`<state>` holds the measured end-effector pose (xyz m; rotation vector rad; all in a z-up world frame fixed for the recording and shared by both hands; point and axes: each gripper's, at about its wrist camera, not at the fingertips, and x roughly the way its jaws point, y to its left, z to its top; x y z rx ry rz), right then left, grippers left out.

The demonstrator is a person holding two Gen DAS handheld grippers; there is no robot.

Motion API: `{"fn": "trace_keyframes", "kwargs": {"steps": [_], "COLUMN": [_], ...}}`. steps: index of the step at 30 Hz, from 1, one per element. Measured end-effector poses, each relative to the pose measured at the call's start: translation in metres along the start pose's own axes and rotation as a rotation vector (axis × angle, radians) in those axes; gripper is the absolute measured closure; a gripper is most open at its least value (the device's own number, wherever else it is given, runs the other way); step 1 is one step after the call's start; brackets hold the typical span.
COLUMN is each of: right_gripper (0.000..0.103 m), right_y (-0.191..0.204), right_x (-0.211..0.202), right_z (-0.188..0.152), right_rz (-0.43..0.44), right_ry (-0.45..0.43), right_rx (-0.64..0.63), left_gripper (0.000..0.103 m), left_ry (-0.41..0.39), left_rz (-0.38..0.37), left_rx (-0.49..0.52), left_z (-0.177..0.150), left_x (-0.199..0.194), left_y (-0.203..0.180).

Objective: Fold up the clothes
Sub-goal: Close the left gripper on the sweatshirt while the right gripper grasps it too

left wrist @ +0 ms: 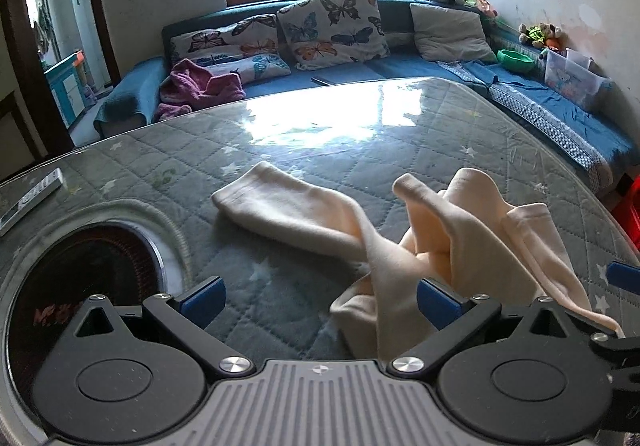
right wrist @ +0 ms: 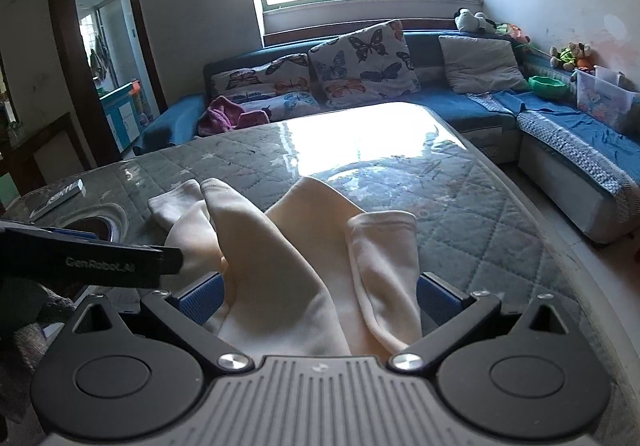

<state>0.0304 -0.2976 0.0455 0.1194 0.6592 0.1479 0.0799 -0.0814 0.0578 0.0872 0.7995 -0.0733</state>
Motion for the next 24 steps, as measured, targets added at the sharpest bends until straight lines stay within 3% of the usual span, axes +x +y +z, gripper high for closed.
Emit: {"fn": "trace_keyframes", "kwargs": {"steps": [9, 13, 15, 17, 20, 24], "right_gripper": [0.000, 0.001, 0.009, 0.010, 0.024, 0.031], "right_y": [-0.003, -0.005, -0.005, -0.005, -0.006, -0.006], "right_x": [0.022, 0.027, 0.029, 0.033, 0.040, 0.048], "right_z": [0.010, 0.013, 0.015, 0.016, 0.020, 0.024], "right_rz": [0.030, 0.056, 0.069, 0.078, 0.102, 0.144], "right_ry": [0.014, 0.001, -0.004, 0.003, 0.016, 0.039], "right_rx": [-0.009, -0.011, -0.016, -0.017, -0.017, -0.030], "left_gripper": [0.003, 0.022, 0.033, 0.048, 0.059, 0.070], "left_ry": [-0.013, -0.008, -0.005, 0.000, 0.007, 0.006], "left_rz": [-0.032, -0.075, -0.097, -0.115, -0.146, -0.175], "left_rx": [-0.002, -0.006, -0.007, -0.010, -0.017, -0.011], "left_z": [0.008, 0.011, 0.012, 0.012, 0.012, 0.011], "left_x": [0.012, 0.018, 0.019, 0.022, 0.024, 0.025], "left_y": [-0.001, 0.001, 0.001, 0.002, 0.003, 0.003]}}
